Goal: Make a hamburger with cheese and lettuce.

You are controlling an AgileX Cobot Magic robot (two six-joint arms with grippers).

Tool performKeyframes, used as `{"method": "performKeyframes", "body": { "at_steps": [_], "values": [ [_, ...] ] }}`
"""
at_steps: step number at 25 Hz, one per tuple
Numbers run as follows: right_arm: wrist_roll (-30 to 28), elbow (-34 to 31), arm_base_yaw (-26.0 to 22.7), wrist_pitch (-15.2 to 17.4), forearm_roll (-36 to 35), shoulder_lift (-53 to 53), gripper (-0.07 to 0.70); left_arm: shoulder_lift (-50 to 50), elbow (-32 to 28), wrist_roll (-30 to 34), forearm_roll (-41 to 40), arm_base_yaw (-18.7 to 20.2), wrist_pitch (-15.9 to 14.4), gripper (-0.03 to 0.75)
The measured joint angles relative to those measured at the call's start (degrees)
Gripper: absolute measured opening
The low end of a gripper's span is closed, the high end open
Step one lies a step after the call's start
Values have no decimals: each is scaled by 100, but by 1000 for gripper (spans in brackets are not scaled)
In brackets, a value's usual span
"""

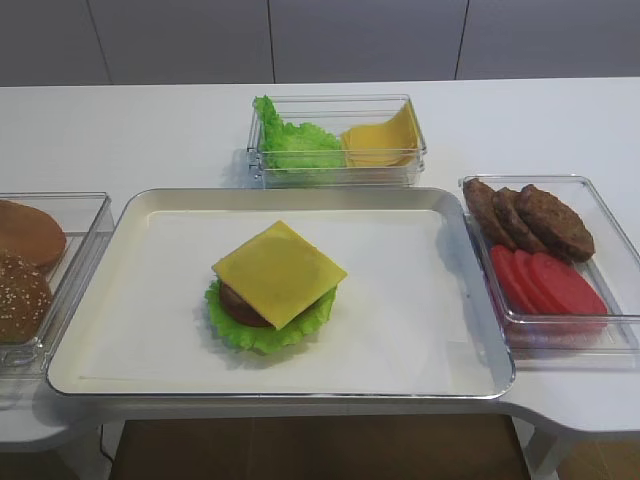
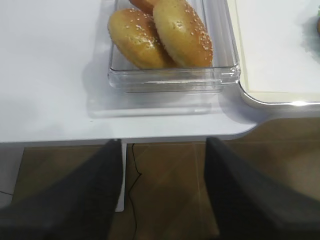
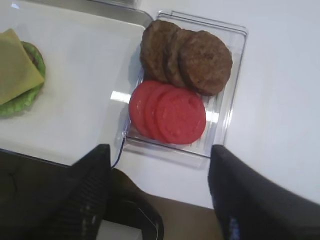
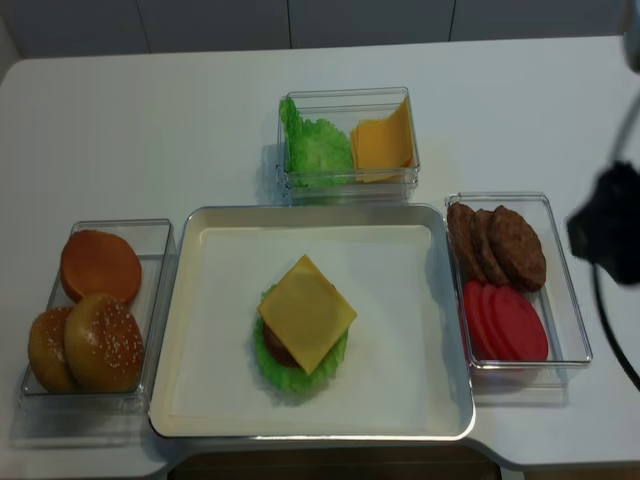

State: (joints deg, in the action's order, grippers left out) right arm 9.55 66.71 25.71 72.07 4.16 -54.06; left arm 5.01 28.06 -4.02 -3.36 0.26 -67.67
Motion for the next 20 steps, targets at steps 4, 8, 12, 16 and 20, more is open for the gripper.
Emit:
{"method": "performKeyframes", "body": {
  "at_steps": [4, 8, 12, 16, 20],
  "values": [
    [10, -544, 0, 24, -66, 945, 475, 0, 0, 0, 0, 0, 0, 391],
    [10, -1157, 0, 46, -105, 1957, 475, 0, 0, 0, 0, 0, 0, 391],
    [-197, -1828, 0, 60, -176, 2888, 475, 0, 0, 0, 0, 0, 0, 391],
    [-632, -2424, 0, -183, -507, 3570, 475, 0, 0, 0, 0, 0, 0, 391],
    [-1027, -2851, 0, -472, -755, 4070, 475, 0, 0, 0, 0, 0, 0, 391]
  ]
}}
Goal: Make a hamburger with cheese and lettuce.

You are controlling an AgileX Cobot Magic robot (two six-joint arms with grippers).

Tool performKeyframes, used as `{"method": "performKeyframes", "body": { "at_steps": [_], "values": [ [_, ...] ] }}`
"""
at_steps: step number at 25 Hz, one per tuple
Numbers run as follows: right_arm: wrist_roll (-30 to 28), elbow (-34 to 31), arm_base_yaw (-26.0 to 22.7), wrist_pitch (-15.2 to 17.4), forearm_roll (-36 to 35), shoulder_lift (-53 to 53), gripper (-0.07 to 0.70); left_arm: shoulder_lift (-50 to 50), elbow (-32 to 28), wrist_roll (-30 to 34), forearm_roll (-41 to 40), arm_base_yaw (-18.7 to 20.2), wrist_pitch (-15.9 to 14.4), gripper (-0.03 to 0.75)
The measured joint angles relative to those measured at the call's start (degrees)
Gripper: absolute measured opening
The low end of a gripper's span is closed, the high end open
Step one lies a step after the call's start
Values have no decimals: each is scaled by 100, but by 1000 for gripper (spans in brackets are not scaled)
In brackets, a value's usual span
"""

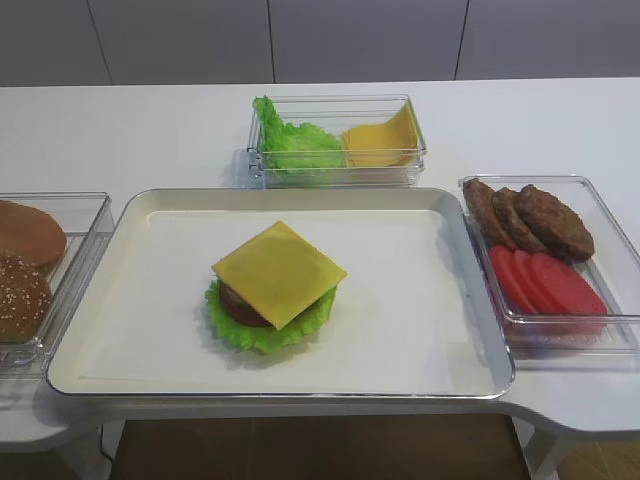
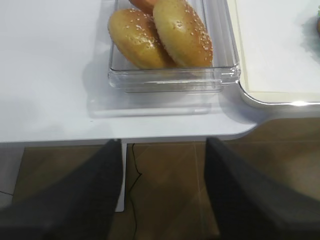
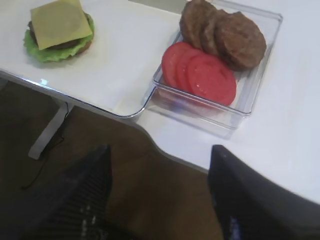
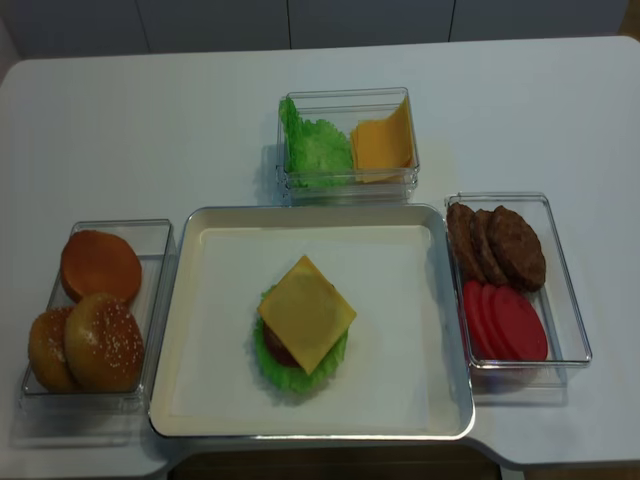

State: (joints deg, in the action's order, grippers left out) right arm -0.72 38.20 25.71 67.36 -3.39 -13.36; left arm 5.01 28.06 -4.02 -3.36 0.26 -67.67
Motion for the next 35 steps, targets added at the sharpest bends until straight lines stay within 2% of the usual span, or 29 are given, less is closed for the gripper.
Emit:
{"method": "performKeyframes", "body": {
  "at_steps": [3, 12, 19, 35],
  "values": [
    [-191, -230, 0, -102, -30, 317, 475, 0, 0, 0, 0, 0, 0, 391],
    [-304, -793, 0, -141, -170, 1385, 475, 0, 0, 0, 0, 0, 0, 391],
    [-472, -1015, 0, -169, -271, 1427, 475, 0, 0, 0, 0, 0, 0, 391],
    [-476, -1015, 0, -184, -294, 1427, 475, 0, 0, 0, 0, 0, 0, 391]
  ]
}}
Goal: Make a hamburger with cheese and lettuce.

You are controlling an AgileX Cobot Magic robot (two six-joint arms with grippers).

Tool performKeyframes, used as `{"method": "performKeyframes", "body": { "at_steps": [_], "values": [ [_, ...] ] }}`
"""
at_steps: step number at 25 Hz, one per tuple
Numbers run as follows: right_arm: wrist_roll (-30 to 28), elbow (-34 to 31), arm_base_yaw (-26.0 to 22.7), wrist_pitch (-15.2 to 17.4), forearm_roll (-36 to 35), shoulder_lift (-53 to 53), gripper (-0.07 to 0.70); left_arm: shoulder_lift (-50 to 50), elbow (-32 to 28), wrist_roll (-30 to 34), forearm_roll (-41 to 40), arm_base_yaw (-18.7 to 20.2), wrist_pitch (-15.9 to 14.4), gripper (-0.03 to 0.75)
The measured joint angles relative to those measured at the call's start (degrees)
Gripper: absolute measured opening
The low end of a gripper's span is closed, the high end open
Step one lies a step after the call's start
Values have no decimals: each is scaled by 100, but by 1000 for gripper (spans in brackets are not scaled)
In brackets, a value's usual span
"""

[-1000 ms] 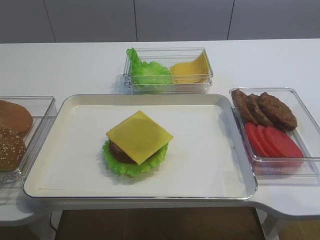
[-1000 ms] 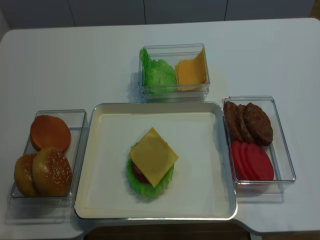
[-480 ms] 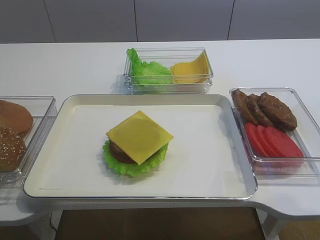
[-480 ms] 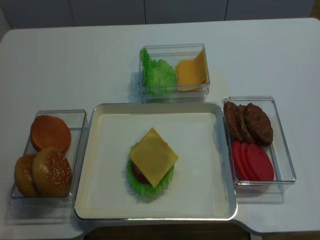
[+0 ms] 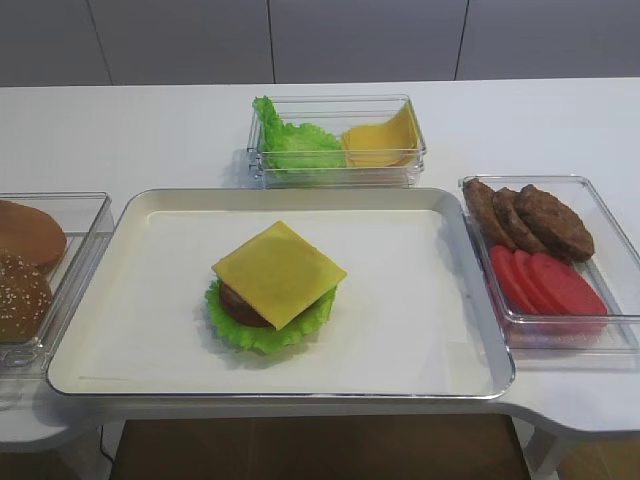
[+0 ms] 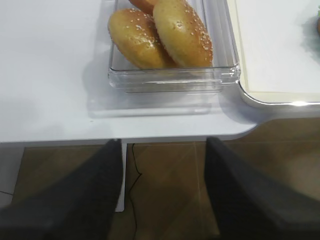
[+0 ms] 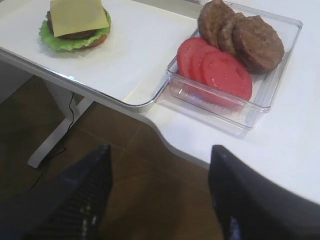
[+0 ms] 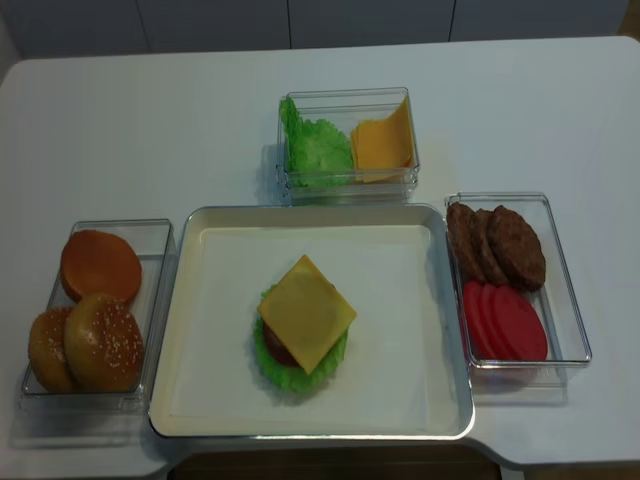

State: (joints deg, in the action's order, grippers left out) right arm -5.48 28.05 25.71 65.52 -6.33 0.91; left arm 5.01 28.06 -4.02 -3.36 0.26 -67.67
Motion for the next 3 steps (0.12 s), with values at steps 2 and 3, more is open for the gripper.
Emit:
{"method": "performKeyframes", "body": {
  "at_steps": [2, 3],
  "values": [
    [0, 0, 0, 0, 0, 0, 475, 0, 0, 0, 0, 0, 0, 391],
    [0, 0, 0, 0, 0, 0, 475, 0, 0, 0, 0, 0, 0, 391]
  ]
}}
